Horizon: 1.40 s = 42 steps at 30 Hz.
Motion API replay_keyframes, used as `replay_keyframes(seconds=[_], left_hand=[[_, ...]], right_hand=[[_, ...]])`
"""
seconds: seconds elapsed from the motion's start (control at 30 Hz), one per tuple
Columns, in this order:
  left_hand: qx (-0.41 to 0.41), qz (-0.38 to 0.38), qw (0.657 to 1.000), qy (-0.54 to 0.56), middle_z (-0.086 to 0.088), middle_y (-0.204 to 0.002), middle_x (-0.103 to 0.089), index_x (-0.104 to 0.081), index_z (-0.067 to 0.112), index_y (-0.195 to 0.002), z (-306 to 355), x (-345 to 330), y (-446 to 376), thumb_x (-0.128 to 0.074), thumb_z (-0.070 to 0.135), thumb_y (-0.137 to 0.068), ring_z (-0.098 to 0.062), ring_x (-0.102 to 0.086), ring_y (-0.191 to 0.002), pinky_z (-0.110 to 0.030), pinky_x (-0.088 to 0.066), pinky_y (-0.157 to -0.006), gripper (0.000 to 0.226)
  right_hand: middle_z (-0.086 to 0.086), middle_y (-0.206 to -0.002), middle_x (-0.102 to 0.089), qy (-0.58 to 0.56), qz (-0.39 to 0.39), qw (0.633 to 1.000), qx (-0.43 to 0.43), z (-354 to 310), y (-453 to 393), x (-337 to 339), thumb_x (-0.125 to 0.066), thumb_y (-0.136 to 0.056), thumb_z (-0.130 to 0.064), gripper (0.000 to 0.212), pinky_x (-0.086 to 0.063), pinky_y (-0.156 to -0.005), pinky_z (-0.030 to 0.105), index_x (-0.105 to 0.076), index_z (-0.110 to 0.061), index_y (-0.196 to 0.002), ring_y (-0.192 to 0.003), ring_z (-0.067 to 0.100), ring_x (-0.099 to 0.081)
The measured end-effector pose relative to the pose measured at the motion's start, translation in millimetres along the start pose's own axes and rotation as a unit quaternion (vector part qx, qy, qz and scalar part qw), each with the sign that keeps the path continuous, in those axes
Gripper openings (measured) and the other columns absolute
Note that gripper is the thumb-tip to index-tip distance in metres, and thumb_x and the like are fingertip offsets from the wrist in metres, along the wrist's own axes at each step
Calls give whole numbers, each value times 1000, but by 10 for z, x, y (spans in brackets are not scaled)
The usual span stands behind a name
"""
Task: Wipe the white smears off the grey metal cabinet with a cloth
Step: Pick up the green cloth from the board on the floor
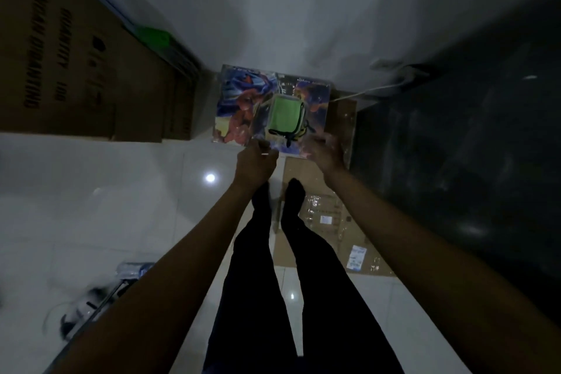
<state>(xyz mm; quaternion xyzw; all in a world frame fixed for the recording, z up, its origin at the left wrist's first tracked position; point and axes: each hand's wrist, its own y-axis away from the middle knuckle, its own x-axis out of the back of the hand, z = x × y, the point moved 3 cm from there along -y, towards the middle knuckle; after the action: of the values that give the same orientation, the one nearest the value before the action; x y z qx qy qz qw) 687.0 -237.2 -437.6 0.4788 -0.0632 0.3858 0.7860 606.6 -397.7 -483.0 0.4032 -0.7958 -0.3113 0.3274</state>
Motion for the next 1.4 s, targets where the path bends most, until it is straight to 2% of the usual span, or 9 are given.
replay_keyframes(seconds=[0.17, 0.33, 0.47, 0.63, 0.73, 0.83, 1.1, 1.2, 1.4], left_hand=[[-21, -13, 1000, 3, -18, -131, -68, -60, -1, -131, -224, -258, -692, -64, 21, -103, -31, -64, -122, -36, -50, -101, 36], [-50, -58, 997, -31, -20, -133, -66, -57, -5, -135, -670, -600, -1283, -63, 15, -104, -34, -68, -116, -40, -54, -96, 37], [-62, -71, 995, -46, -21, -132, -66, -59, -5, -133, -948, -831, -1698, -63, 13, -103, -34, -68, -115, -36, -52, -93, 35], [-87, -66, 992, -61, -25, -127, -66, -61, -8, -130, -1114, -1091, -2244, -65, 7, -100, -35, -65, -117, -25, -45, -97, 34], [-99, -53, 991, -78, -30, -122, -67, -60, -13, -127, -1203, -1214, -2543, -65, 4, -98, -39, -65, -114, -23, -40, -90, 34], [-100, -50, 989, -96, -33, -115, -65, -58, -14, -124, -1312, -1335, -2754, -65, 3, -98, -42, -62, -112, -27, -38, -88, 33], [-108, -28, 990, -91, -28, -140, -51, -47, -12, -136, -1405, -1609, -3033, -68, 6, -96, -39, -51, -133, -37, -41, -109, 49], [-105, -12, 993, -59, -27, -143, -49, -43, -13, -141, -1398, -1659, -3125, -71, 5, -94, -37, -50, -135, -32, -39, -111, 57], [-98, 15, 995, 1, -33, -129, -58, -46, -18, -135, -1448, -1711, -3186, -80, 0, -87, -42, -59, -121, -8, -28, -89, 61]], right_hand=[[42, -110, -66, -17, 18, 999, -26, 326, -729, -256, -64, -101, -5, 25, -50, -95, 58, -68, 19, -104, -99, 47, -65], [19, -96, -69, 9, 17, 998, -61, 682, -1397, -438, -73, -98, -8, 24, -56, -83, 43, -64, -18, -78, -95, 34, -68], [22, -104, -66, 30, 14, 997, -66, 893, -1917, -513, -71, -99, -8, 26, -53, -90, 48, -59, -14, -77, -100, 36, -65], [36, -116, -67, 62, 35, 996, -56, 1046, -2489, -594, -71, -98, -6, 10, -51, -99, 56, -65, -2, -91, -106, 41, -64], [20, -102, -63, 82, 51, 994, -46, 1093, -2762, -639, -72, -98, -11, 11, -48, -84, 43, -70, -2, -94, -97, 28, -58], [15, -120, -63, 126, 43, 990, -52, 1154, -2965, -675, -67, -102, -26, 33, -39, -84, 28, -67, -3, -126, -113, 29, -58], [14, -155, -53, 48, 23, 997, -50, 1154, -3400, -814, -73, -99, -23, 59, -41, -119, 45, -52, -7, -152, -143, 33, -49], [17, -156, -50, 85, 22, 994, -68, 1177, -3505, -882, -73, -99, -26, 67, -42, -118, 48, -44, -7, -156, -143, 36, -48], [18, -142, -56, 150, 94, 983, -51, 1195, -3494, -949, -69, -97, -19, 55, -51, -108, 50, -48, -10, -148, -131, 36, -55]])
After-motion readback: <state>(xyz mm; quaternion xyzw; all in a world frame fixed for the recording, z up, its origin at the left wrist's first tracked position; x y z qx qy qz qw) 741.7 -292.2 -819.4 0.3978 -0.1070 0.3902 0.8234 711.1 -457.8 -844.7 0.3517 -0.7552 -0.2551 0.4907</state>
